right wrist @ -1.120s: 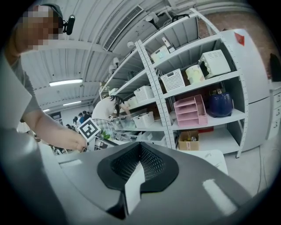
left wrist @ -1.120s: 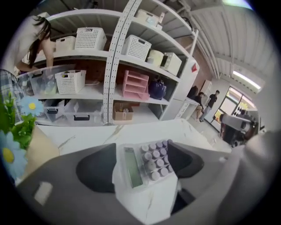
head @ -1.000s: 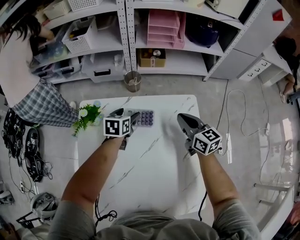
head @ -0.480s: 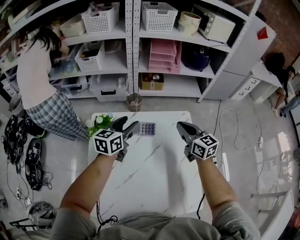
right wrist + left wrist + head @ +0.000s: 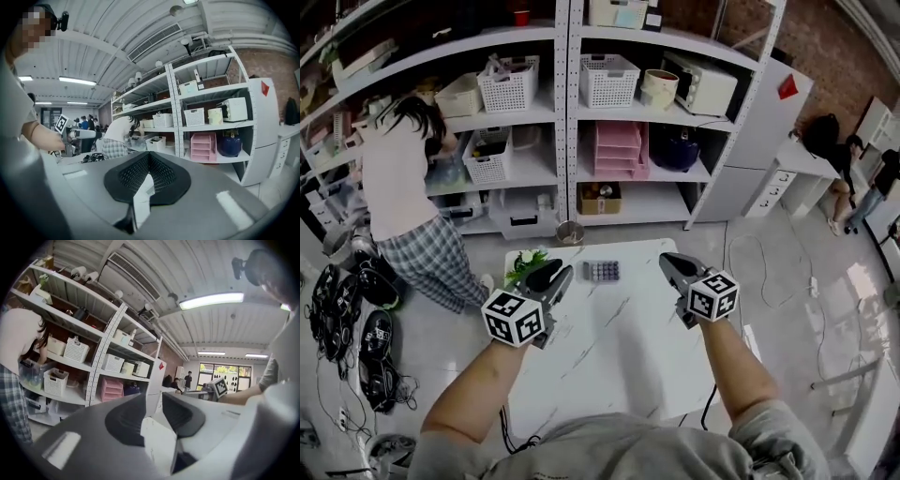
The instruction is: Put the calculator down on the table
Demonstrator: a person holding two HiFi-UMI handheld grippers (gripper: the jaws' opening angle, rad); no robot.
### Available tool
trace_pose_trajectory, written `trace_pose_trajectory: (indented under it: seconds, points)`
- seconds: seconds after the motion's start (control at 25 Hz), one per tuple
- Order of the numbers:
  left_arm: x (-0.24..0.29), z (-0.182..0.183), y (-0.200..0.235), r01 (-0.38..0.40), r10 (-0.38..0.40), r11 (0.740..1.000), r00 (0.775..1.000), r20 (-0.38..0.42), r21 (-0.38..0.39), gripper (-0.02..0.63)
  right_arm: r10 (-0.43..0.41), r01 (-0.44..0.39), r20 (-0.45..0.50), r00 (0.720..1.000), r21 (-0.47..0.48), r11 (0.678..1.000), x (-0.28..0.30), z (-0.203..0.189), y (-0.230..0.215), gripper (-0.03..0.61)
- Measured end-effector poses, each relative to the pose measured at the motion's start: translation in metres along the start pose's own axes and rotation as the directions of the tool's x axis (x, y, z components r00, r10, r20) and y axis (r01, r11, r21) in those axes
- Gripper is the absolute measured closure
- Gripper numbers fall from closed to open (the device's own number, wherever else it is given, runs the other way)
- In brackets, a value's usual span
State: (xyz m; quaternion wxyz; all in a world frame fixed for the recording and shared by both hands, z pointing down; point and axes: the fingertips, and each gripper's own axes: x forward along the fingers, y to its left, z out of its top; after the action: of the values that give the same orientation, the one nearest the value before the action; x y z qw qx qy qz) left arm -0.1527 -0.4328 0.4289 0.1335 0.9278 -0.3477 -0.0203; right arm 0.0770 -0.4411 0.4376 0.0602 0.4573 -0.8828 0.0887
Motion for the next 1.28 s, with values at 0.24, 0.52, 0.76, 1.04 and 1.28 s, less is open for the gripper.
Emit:
trace_pose_trajectory:
  seconds: [0.24, 0.52, 0.76, 1.04, 1.28]
  points:
    - [-0.051, 0.025, -0.043, 0.031, -0.034, 0.996, 0.999, 0.036, 0.078, 0.489, 0.001, -0.002, 0.058, 0.998, 0.009, 1.000, -0.048, 0.033, 0.035, 0.575]
    - [-0.082, 0.020, -0.113, -0.058, 0.053, 0.997, 0.990, 0.128, 0.040, 0.552, 0.075, -0.076, 0.063, 0.995, 0.006, 0.997, -0.121, 0.041, 0.041, 0.575]
    - [-0.091, 0.008, -0.167, -0.146, 0.147, 0.989, 0.976, 0.161, -0.016, 0.552, 0.164, -0.166, 0.082, 0.983, 0.018, 0.986, -0.176, 0.034, 0.034, 0.575]
    - [-0.116, 0.024, -0.182, -0.150, 0.136, 0.986, 0.975, 0.173, 0.068, 0.552, 0.179, -0.182, 0.116, 0.977, 0.019, 0.983, -0.190, 0.028, 0.059, 0.575]
    - [-0.134, 0.033, -0.162, -0.138, 0.124, 0.988, 0.978, 0.169, 0.075, 0.552, 0.164, -0.166, 0.121, 0.979, 0.009, 0.986, -0.169, 0.032, 0.080, 0.575]
